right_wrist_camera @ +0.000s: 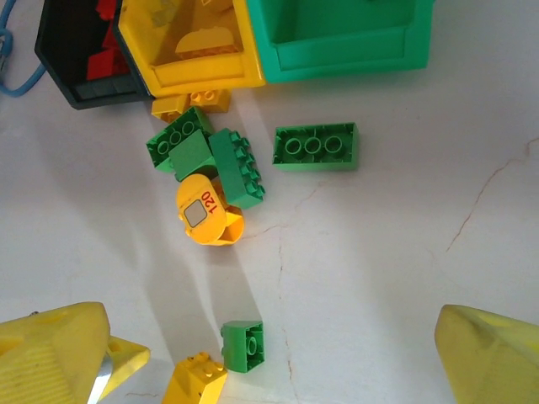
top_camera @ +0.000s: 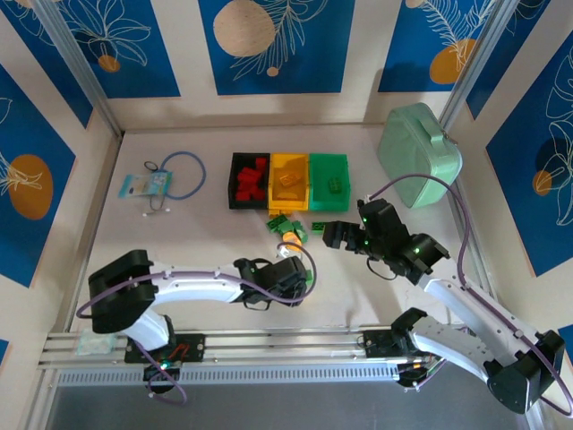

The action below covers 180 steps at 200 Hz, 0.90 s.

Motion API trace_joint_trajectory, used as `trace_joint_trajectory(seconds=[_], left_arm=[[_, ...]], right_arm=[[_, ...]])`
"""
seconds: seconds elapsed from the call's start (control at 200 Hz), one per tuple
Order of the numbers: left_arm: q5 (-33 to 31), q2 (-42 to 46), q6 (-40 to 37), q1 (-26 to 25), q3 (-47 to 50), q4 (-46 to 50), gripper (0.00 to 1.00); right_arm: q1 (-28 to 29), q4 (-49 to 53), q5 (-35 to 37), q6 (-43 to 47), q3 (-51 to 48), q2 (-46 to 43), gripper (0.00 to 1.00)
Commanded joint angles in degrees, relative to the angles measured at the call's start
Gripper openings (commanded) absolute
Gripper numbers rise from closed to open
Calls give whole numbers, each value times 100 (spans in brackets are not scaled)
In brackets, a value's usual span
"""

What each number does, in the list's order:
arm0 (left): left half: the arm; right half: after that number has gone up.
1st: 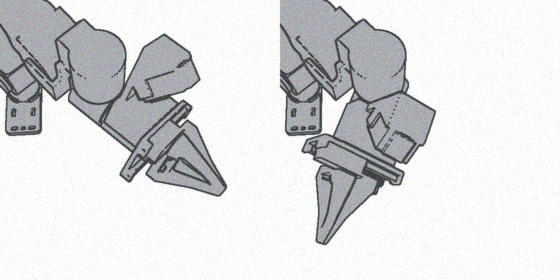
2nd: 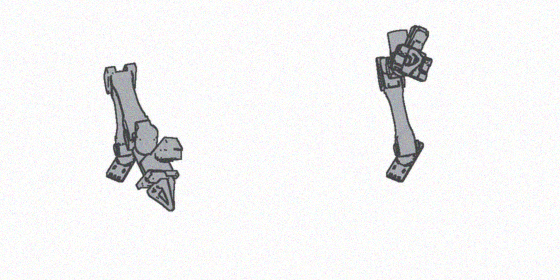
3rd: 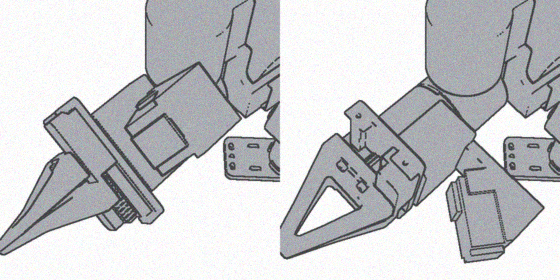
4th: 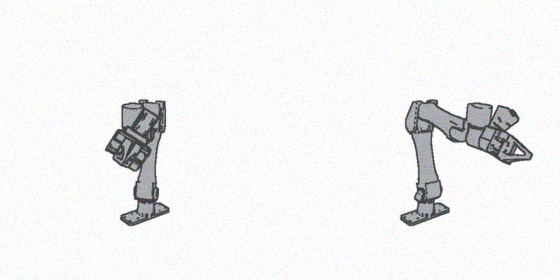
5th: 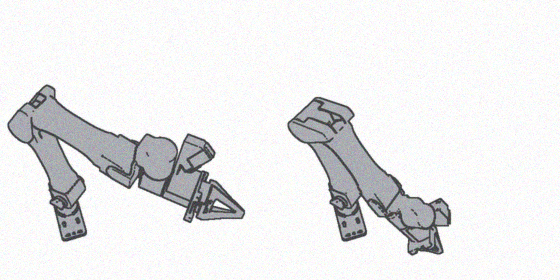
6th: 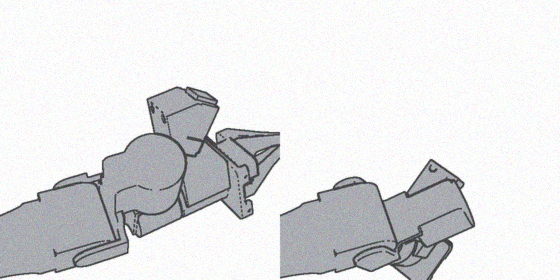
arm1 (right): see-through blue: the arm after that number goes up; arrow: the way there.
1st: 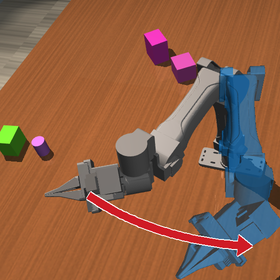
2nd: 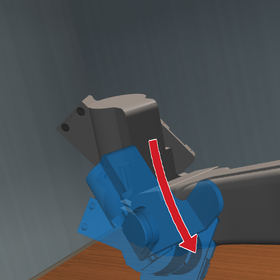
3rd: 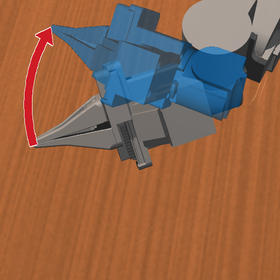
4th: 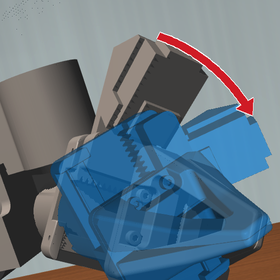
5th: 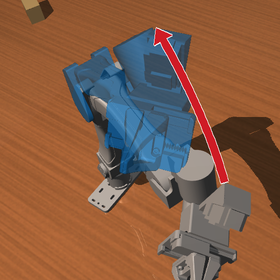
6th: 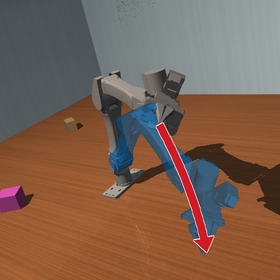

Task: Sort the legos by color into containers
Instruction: Pick up the lego from the middle-left of the table.

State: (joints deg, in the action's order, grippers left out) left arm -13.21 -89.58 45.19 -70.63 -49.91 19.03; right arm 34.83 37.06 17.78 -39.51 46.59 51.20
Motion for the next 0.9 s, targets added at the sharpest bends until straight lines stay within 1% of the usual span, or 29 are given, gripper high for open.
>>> trace_joint_trajectory(seconds=[0.0, 0.115, 0.235, 0.33, 0.4, 0.515, 0.555, 0.605, 0.695, 0.81, 0.896], left_arm=[[-109, -217, 119, -21, -247, 295, 67], [-138, -424, 296, -21, -300, 433, 66], [-87, -537, 409, -20, -274, 365, 65], [-50, -624, 447, -21, -306, 331, 62], [-81, -687, 464, -21, -360, 389, 57], [-122, -712, 507, 28, -397, 504, 40], [-96, -689, 533, 85, -364, 507, 36], [-47, -620, 560, 193, -299, 501, 34], [53, -366, 481, 471, -167, 466, 32], [103, 68, 108, 1010, -239, 526, 31], [230, 288, -228, 1546, -476, 558, 31]], right_arm=[[-23, -67, -99, -57, -18, -11, 99], [-29, -93, -96, -101, -79, -43, 99], [-46, -169, -106, -134, -191, -56, 99], [-77, -270, -183, -153, -287, -23, 99], [-103, -334, -218, -163, -319, 17, 99], [-133, -391, -258, -155, -310, 78, 99], [-141, -390, -273, -145, -302, 82, 99], [-151, -385, -262, -136, -303, 79, 99], [-186, -367, -254, -127, -325, 54, 99], [-248, -407, -291, -145, -412, 30, 99], [-309, -428, -373, -204, -466, 70, 99]])
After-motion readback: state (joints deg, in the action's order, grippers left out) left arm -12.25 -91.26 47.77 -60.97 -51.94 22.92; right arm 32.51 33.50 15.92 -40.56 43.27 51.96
